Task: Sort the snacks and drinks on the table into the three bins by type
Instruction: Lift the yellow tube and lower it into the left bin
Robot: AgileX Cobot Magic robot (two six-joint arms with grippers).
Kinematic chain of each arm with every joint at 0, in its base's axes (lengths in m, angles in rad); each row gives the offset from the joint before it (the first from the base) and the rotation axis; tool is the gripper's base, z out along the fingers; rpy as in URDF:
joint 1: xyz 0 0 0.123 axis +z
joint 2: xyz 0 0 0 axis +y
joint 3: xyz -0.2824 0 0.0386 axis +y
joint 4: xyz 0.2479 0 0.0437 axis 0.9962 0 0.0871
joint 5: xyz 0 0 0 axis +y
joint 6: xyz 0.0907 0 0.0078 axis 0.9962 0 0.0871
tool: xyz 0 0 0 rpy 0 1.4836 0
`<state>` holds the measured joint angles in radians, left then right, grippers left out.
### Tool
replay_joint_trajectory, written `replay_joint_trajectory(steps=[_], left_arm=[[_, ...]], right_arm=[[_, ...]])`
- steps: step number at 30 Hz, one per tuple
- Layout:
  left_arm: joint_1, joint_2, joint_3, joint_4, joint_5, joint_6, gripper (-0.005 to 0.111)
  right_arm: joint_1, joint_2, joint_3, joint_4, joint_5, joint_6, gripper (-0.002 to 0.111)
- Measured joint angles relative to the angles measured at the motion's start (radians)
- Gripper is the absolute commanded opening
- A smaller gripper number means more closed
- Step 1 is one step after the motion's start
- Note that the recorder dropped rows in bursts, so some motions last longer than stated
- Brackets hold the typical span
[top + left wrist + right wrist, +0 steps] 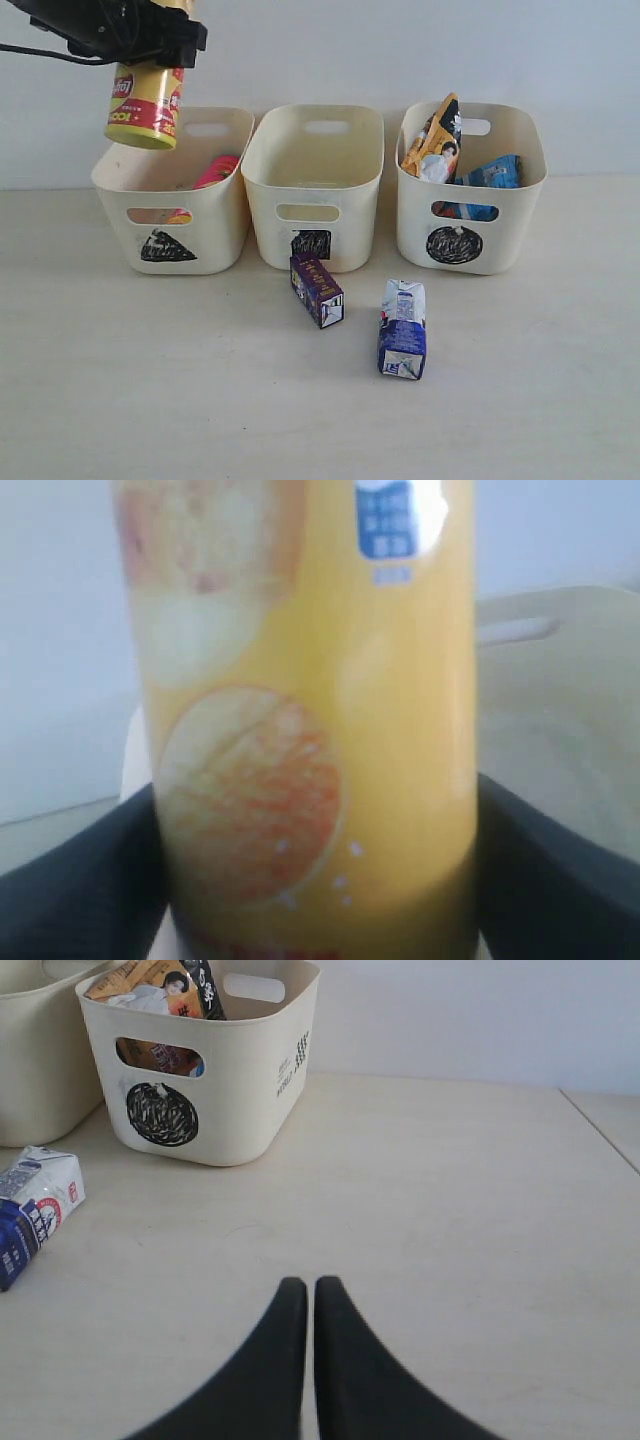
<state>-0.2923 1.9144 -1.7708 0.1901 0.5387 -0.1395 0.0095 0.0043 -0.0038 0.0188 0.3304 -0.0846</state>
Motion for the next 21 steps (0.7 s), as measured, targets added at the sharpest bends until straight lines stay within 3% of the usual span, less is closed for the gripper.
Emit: replay_joint_trajectory(steps=[9, 16, 18, 21], left_arm=[[0.063, 0.289, -0.233, 0.02, -0.024, 0.002, 0.004], [0.075, 0.354, -0.249, 0.023, -0.024, 0.002, 0.004], [0.077, 0.358, -0.249, 0.023, -0.024, 0.002, 0.012], [0.081, 0.363, -0.251, 0.026, -0.024, 0.002, 0.035]], right_arm=[[0.0, 0.0, 0.0, 0.0, 0.0, 0.0, 0.0], [0.0, 0.0, 0.0, 0.0, 0.0, 0.0, 0.0], [0.0, 0.0, 0.0, 0.0, 0.0, 0.0, 0.0], [0.0, 0.0, 0.0, 0.0, 0.0, 0.0, 0.0]])
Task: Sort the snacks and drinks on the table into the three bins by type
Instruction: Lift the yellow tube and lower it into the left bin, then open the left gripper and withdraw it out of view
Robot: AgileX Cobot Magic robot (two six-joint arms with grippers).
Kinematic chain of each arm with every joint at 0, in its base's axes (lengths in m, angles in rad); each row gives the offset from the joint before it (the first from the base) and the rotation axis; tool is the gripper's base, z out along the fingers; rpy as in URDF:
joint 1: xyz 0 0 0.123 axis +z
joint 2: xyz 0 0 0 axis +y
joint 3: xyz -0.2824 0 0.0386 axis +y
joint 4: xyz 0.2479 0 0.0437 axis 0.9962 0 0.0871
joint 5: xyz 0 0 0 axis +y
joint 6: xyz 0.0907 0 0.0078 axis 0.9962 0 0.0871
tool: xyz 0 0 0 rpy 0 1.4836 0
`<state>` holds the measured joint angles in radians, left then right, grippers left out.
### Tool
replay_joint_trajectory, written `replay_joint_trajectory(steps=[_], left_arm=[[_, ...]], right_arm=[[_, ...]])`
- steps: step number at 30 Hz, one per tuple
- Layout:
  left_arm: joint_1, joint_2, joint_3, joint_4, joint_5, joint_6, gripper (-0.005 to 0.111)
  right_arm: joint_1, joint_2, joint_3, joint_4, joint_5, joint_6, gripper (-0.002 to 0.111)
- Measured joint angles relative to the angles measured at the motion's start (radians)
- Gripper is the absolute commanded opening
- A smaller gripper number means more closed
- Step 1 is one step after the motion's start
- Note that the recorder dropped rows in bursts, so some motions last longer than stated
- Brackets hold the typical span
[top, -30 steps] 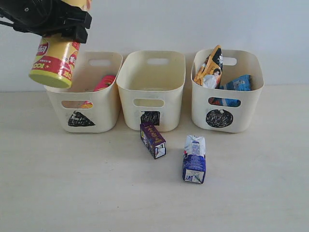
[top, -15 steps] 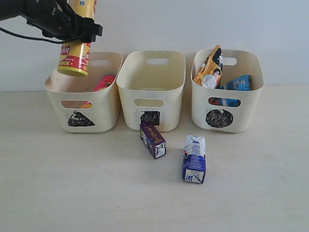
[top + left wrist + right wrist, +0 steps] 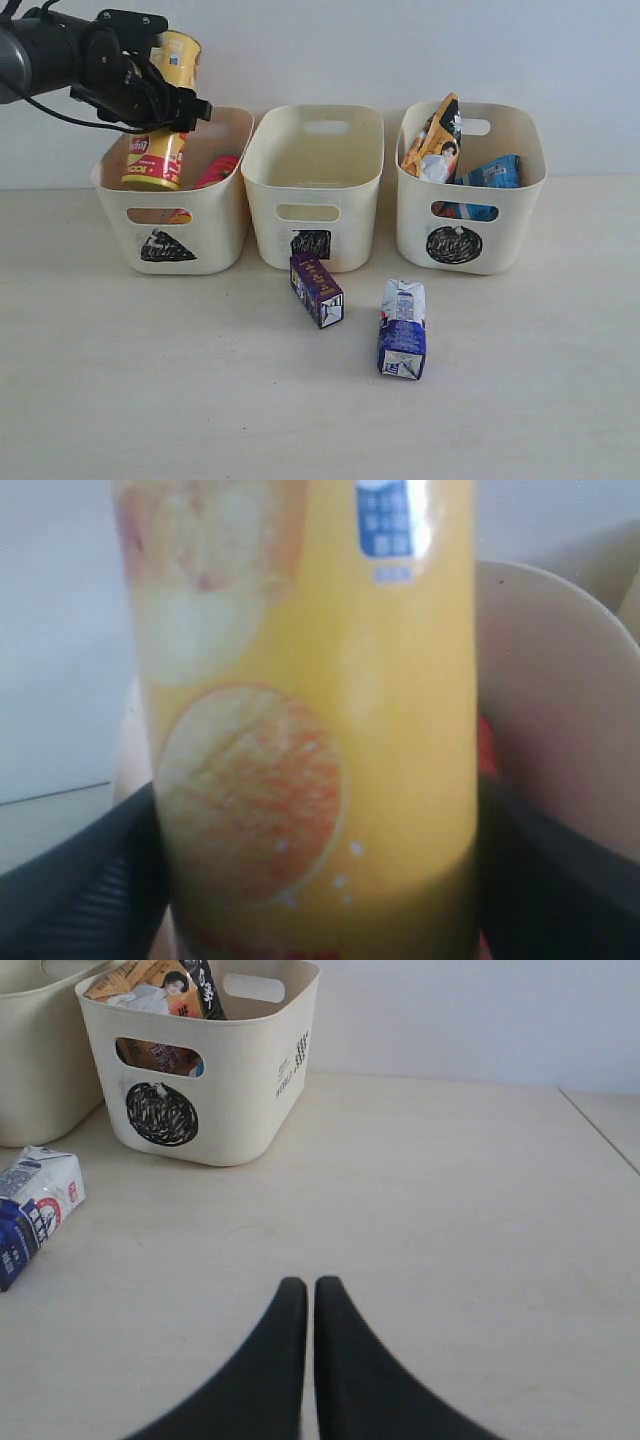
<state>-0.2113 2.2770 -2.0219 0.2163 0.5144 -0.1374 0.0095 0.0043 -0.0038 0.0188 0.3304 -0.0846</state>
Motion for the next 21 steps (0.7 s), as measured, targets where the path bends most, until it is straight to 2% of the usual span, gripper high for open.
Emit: replay_joint_trajectory(steps=[2, 5, 9, 17, 19, 21], left_arm=[[0.0, 0.002, 0.0, 0.0, 0.007, 0.002, 0.054], [0.0, 0.002, 0.0, 0.002, 0.015, 0.004, 0.075], [0.0, 0.002, 0.0, 0.002, 0.032, 0.005, 0.087], [0.0, -0.008, 0.0, 0.002, 0.092, 0.005, 0.084], [0.0, -0.022, 0.0, 0.002, 0.117, 0.005, 0.074], [0.0, -0.045, 0.0, 0.002, 0.154, 0.008, 0.056]], right_arm=[[0.0, 0.0, 0.0, 0.0, 0.0, 0.0, 0.0], [0.0, 0.0, 0.0, 0.0, 0.0, 0.0, 0.0], [0.0, 0.0, 0.0, 0.0, 0.0, 0.0, 0.0], [0.0, 0.0, 0.0, 0.0, 0.0, 0.0, 0.0], [0.0, 0.0, 0.0, 0.0, 0.0, 0.0, 0.0], [0.0, 0.0, 0.0, 0.0, 0.0, 0.0, 0.0]])
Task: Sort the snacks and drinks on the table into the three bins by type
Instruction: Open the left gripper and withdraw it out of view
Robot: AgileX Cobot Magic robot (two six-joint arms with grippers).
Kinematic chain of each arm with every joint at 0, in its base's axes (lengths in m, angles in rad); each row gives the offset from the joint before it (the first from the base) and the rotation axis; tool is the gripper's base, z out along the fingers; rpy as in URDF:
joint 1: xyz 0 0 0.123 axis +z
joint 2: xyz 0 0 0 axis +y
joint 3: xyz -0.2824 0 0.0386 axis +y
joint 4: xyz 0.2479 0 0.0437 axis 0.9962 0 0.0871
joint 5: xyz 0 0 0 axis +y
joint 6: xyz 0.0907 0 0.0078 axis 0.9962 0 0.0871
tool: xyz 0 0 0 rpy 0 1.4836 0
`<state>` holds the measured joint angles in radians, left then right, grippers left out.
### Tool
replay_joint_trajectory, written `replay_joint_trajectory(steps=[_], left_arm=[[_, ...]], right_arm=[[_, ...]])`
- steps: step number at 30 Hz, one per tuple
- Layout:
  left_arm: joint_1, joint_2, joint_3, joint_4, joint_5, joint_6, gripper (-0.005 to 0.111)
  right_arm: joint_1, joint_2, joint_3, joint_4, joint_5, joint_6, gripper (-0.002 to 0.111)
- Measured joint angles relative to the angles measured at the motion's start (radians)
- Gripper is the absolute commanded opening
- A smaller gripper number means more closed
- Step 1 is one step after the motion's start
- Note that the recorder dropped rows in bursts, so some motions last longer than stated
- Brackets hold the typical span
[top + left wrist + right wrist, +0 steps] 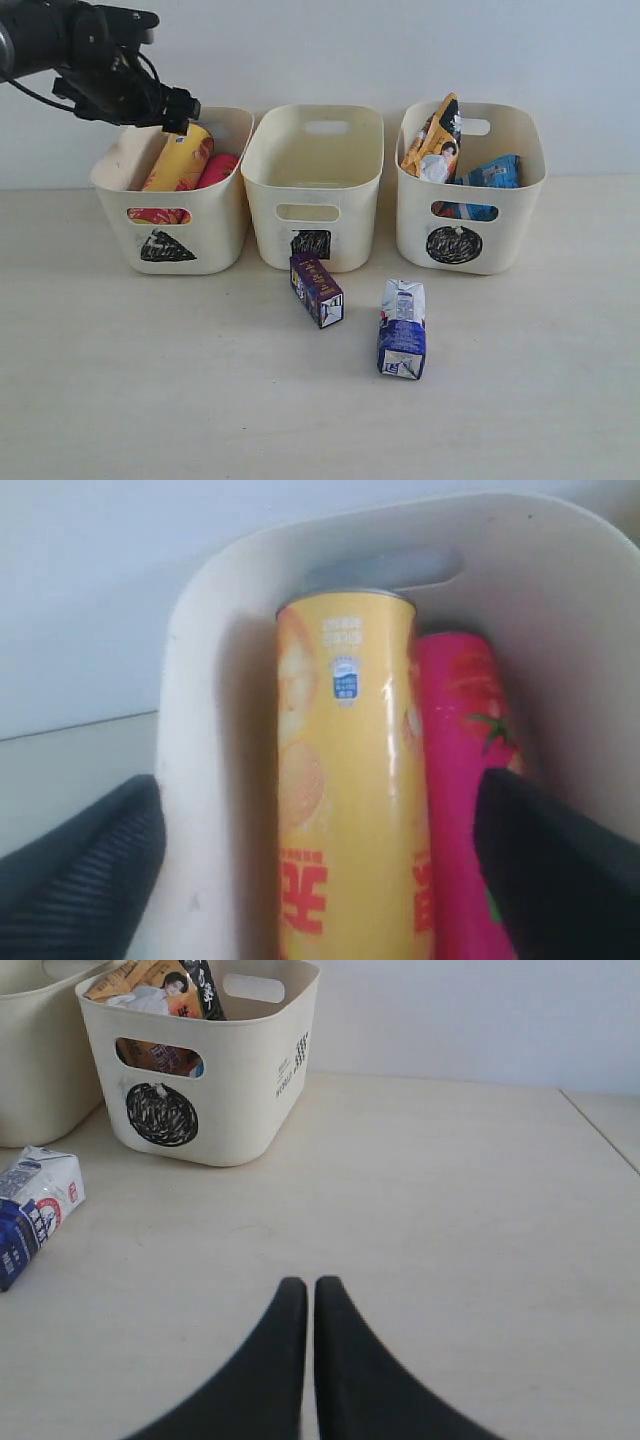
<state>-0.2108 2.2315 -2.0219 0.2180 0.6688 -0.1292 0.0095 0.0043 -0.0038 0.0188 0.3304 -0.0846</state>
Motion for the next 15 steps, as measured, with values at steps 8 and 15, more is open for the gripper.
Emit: replay_joint_trajectory(steps=[8, 15], left_arm=[[0.002, -0.093, 0.0, 0.005, 0.224, 0.067, 0.004], [0.002, -0.225, 0.143, 0.007, 0.261, 0.083, 0.004]], right_arm=[[0.0, 0.0, 0.0, 0.0, 0.0, 0.0, 0.0], [0.0, 0.0, 0.0, 0.0, 0.0, 0.0, 0.0]])
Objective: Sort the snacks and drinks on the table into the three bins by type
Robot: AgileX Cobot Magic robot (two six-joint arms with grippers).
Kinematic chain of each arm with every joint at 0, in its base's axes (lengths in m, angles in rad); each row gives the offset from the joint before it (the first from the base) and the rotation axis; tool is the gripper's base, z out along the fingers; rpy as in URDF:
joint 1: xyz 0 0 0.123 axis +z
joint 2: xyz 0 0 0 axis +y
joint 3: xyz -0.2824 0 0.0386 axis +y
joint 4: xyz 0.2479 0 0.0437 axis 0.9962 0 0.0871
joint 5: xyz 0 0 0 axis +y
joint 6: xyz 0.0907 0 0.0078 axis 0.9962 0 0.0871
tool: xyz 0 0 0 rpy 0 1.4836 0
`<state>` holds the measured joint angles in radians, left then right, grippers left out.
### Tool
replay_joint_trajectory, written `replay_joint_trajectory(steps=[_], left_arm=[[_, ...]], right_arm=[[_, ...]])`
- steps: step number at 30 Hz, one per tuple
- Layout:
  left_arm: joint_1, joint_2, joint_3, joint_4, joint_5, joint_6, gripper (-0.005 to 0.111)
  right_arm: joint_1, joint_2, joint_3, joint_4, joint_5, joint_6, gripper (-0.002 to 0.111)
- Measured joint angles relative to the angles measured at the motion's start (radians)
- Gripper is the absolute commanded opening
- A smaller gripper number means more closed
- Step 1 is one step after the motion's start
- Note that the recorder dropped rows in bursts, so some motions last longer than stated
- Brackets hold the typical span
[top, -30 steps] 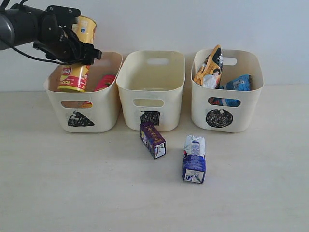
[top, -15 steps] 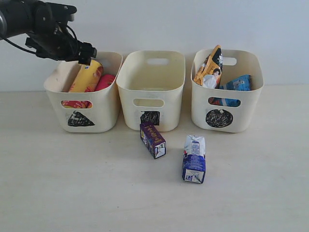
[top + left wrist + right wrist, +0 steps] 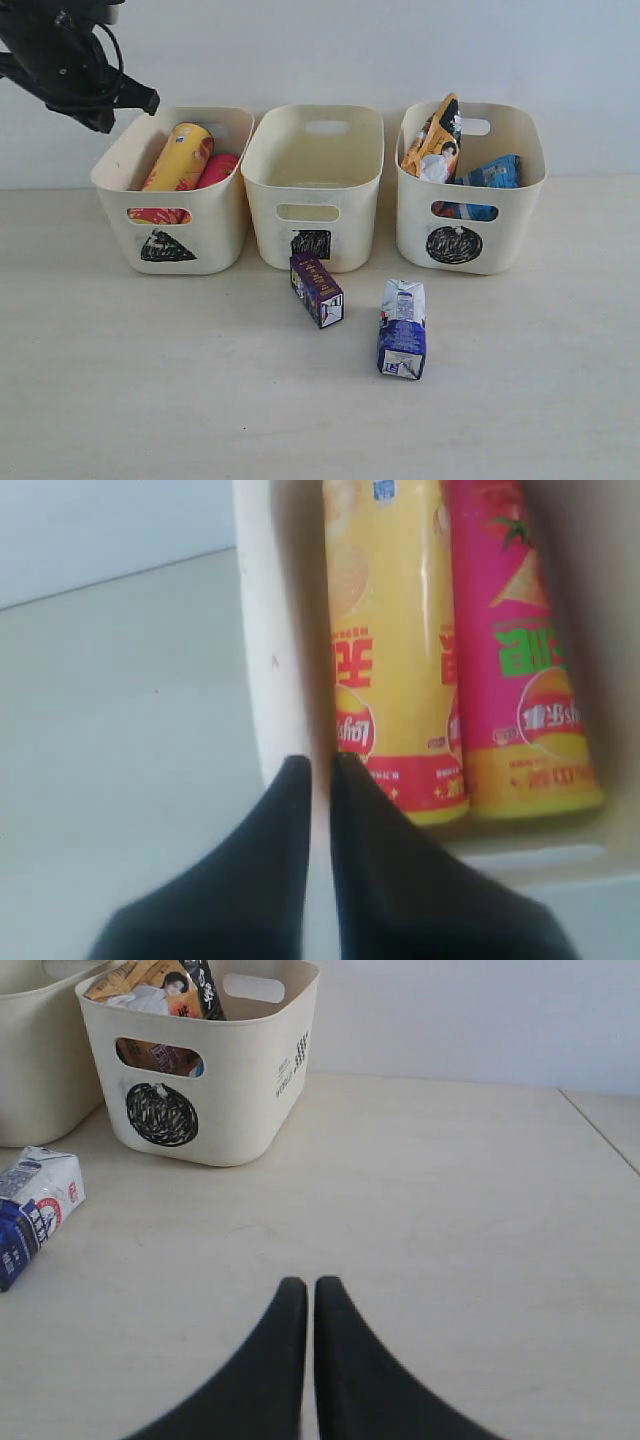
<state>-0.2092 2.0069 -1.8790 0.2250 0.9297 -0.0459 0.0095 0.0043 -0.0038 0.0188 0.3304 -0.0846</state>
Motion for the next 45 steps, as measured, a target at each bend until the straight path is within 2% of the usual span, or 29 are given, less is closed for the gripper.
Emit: replay_joint_trajectory(steps=[12, 24, 31, 38, 45], left_arm=[[0.0, -0.435, 0.519, 0.0, -0.176, -0.033, 0.004], [0.0, -0.891, 0.973, -0.152, -0.338, -0.045, 0.004], [0.0, -1.1, 1.117, -0.202, -0.329, -0.047, 0.004], [0.0, -1.252, 1.165, -0.231, -0.219, -0.049, 0.004], [0.0, -1.36, 1.248, -0.254, -0.321, 0.046, 0.004]], right_arm=[[0.0, 0.0, 0.0, 0.0, 0.0, 0.0, 0.0], [0.0, 0.0, 0.0, 0.0, 0.0, 0.0, 0.0], [0.0, 0.0, 0.0, 0.0, 0.0, 0.0, 0.0], [0.0, 0.0, 0.0, 0.0, 0.0, 0.0, 0.0], [0.0, 0.0, 0.0, 0.004, 0.0, 0.0, 0.0]])
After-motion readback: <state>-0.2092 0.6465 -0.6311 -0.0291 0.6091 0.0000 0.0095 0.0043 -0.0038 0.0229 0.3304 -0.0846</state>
